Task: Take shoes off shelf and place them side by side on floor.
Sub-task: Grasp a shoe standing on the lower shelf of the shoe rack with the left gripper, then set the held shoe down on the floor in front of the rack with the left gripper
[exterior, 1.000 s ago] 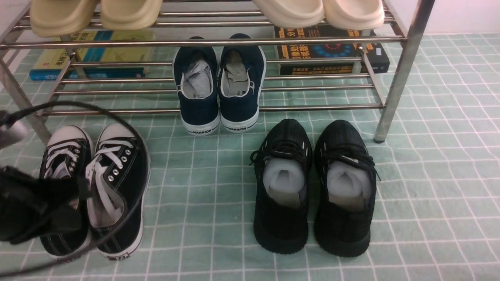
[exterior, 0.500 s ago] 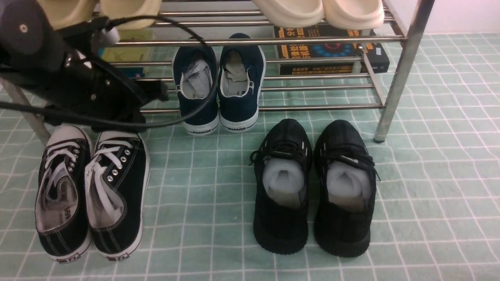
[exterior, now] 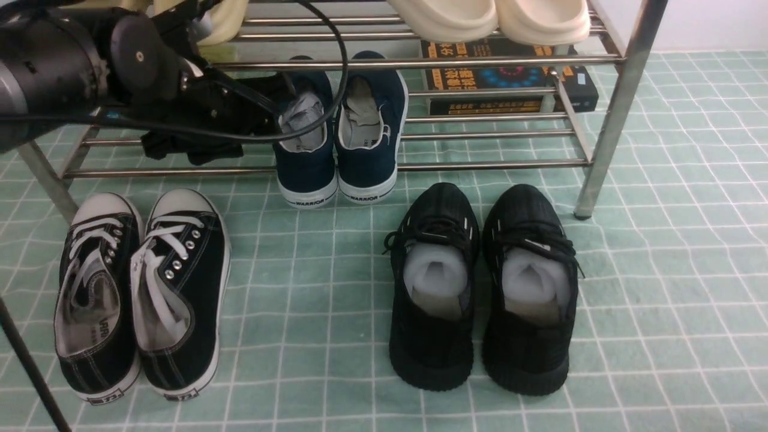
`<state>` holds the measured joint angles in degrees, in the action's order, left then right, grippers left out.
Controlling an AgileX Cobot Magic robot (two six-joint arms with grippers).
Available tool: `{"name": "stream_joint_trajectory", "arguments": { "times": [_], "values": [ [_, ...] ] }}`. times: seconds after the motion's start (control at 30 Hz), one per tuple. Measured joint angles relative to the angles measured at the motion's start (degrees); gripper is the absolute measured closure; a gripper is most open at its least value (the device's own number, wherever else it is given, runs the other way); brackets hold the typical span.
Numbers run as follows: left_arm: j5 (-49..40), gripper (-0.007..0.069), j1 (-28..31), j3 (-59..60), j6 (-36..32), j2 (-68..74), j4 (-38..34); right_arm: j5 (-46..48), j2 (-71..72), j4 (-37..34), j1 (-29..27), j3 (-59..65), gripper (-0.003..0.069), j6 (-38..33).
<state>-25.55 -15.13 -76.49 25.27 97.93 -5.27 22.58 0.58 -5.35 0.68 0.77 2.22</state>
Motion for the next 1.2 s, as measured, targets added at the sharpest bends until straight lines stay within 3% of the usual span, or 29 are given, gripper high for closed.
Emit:
{"name": "stream_joint_trajectory", "arguments": {
  "times": [0.23,0.4,0.47,0.53,0.73,1.13,1.2],
  "values": [
    [3.8,0.0245,0.0,-0.2,0.2,4.1,-1.2,0.0,0.0,0.0,0.0,0.0,0.042,0.0],
    [7.9,0.0375,0.0,-0.3,0.2,6.1,-2.1,0.0,0.0,0.0,0.0,0.0,0.042,0.0],
    [9.3,0.0503,0.0,-0.4,0.2,6.7,-2.5,0.0,0.0,0.0,0.0,0.0,0.042,0.0],
    [9.2,0.0568,-0.1,-0.4,0.2,6.7,-2.6,0.0,0.0,0.0,0.0,0.0,0.042,0.0],
    [3.7,0.0573,-0.1,-0.4,0.2,3.8,-0.8,0.0,0.0,0.0,0.0,0.0,0.042,0.0],
    [-22.3,0.0573,-0.7,1.1,-5.2,-21.6,0.7,0.0,0.0,0.0,0.0,0.0,0.042,0.0],
    [-23.4,0.0573,-1.6,2.8,-5.4,-23.6,1.2,0.0,0.0,0.0,0.0,0.0,0.042,0.0]
  ]
}}
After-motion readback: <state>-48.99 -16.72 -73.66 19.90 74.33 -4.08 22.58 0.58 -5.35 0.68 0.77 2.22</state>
